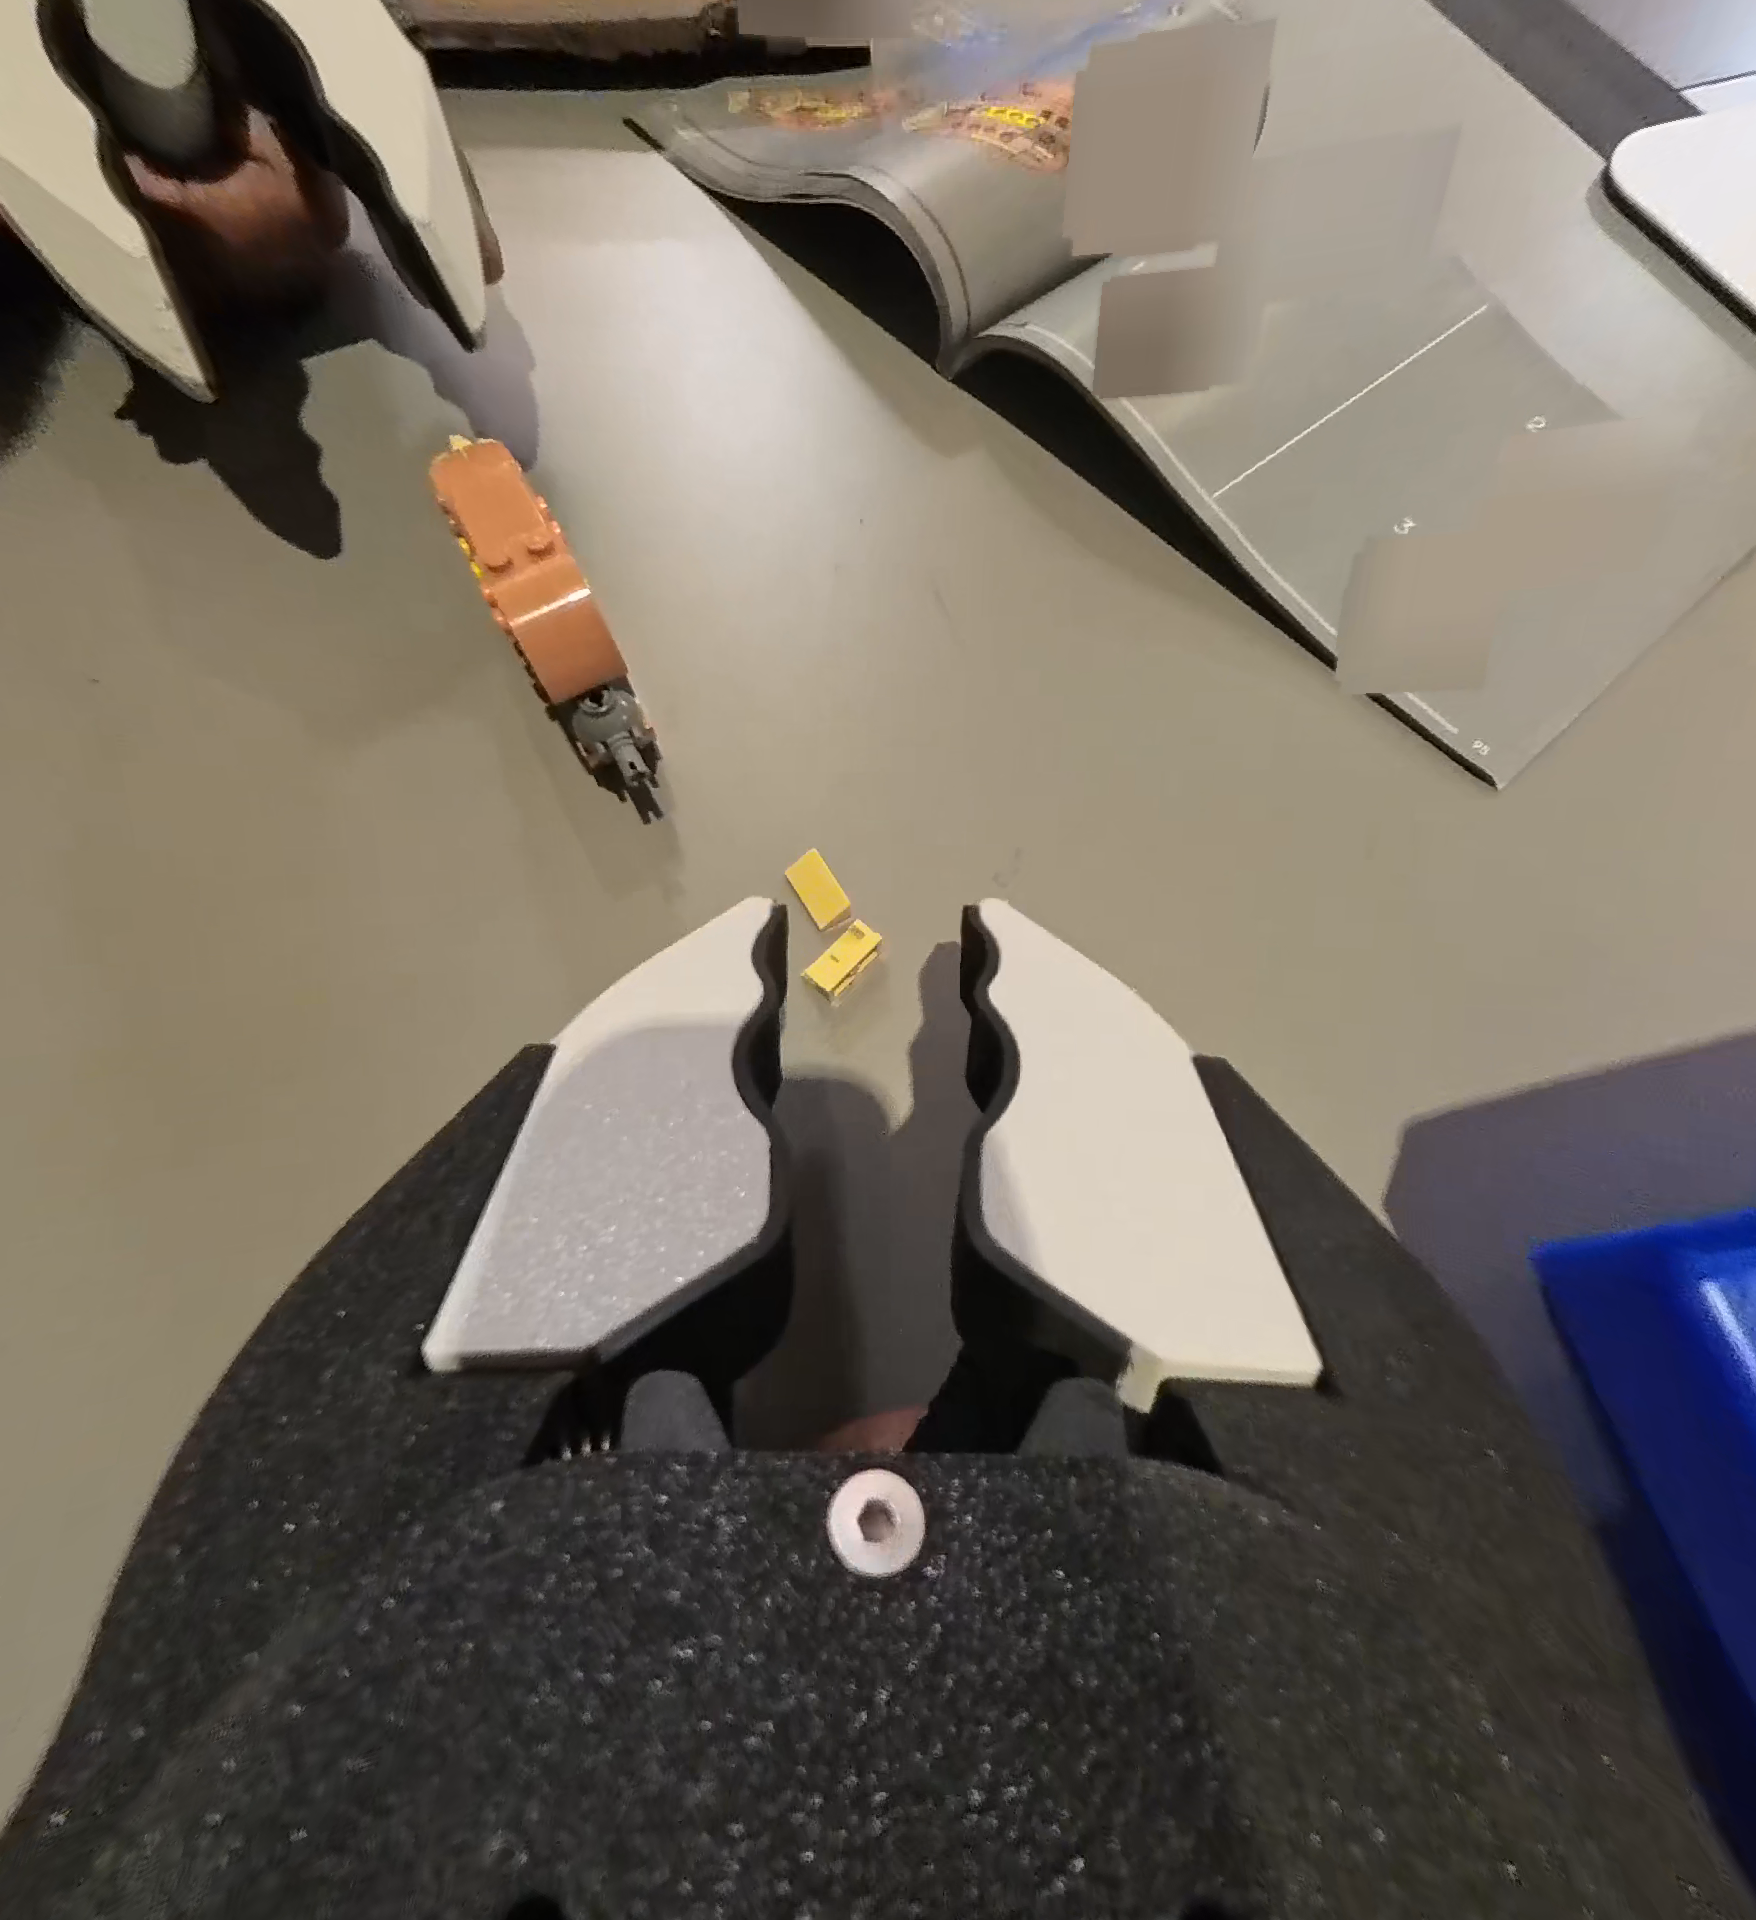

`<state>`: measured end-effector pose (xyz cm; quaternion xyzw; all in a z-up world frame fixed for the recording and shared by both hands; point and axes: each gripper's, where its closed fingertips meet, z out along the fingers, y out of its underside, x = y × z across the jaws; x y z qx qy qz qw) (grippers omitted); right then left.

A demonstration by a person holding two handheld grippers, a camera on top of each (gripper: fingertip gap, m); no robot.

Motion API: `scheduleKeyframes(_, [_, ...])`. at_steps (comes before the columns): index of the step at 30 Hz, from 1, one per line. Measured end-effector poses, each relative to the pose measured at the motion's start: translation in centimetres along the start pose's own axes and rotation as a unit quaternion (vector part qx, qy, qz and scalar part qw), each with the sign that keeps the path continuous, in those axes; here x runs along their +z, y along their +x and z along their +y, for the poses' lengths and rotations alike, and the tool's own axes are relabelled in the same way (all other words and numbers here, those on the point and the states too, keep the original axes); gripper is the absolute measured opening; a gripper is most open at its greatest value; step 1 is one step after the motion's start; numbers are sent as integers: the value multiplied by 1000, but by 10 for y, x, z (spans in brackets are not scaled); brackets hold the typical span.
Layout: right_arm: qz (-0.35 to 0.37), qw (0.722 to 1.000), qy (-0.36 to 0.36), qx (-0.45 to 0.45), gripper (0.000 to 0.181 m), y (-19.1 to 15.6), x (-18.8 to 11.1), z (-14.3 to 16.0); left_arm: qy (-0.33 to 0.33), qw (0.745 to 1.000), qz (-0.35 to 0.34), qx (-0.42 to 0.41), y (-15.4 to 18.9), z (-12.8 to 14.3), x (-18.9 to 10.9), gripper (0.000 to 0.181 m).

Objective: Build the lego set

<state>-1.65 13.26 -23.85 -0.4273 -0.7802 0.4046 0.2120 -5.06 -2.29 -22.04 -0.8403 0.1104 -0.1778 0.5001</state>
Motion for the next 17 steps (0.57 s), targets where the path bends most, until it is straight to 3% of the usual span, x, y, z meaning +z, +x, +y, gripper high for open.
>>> scheduleKeyframes(11, [-32, 998, 57, -16, 26, 7, -1, -15, -6, 1000, 6, 19, 5, 2, 1, 51])
scheduleKeyframes(17, [-29, 998, 43, -44, 25, 12, -1, -11, -4, 1000, 9, 16, 5, 1, 1, 51])
